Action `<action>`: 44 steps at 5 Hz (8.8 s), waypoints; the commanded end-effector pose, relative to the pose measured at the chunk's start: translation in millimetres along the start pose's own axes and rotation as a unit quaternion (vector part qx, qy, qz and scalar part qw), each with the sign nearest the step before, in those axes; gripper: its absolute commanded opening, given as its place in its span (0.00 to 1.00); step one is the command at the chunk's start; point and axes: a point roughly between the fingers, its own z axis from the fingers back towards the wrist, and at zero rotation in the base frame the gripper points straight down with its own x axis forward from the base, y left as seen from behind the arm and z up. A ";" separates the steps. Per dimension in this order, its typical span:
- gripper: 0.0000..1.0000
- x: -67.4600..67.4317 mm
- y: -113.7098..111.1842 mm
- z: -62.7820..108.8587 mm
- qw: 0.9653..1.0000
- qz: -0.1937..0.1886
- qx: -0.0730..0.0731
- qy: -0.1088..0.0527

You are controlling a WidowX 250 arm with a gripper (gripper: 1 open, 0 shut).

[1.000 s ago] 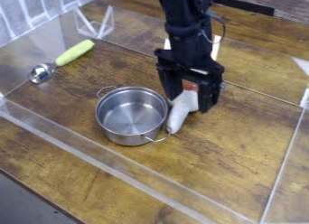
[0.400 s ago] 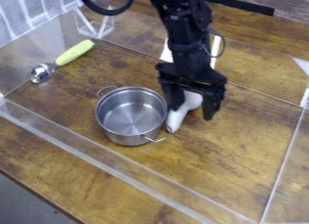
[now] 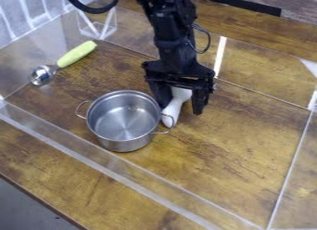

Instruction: Put the mushroom in the silver pot

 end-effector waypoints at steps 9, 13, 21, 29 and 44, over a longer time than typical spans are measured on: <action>0.00 21.1 -44.1 65.2 0.999 -0.043 -0.006 -0.006; 1.00 5.4 -16.6 37.6 0.995 -0.096 -0.007 0.035; 0.00 -32.8 35.6 98.1 0.998 0.040 0.046 -0.028; 1.00 -23.2 65.1 115.4 0.992 0.090 0.077 -0.052; 1.00 -30.6 72.0 103.7 0.998 -0.024 0.062 0.002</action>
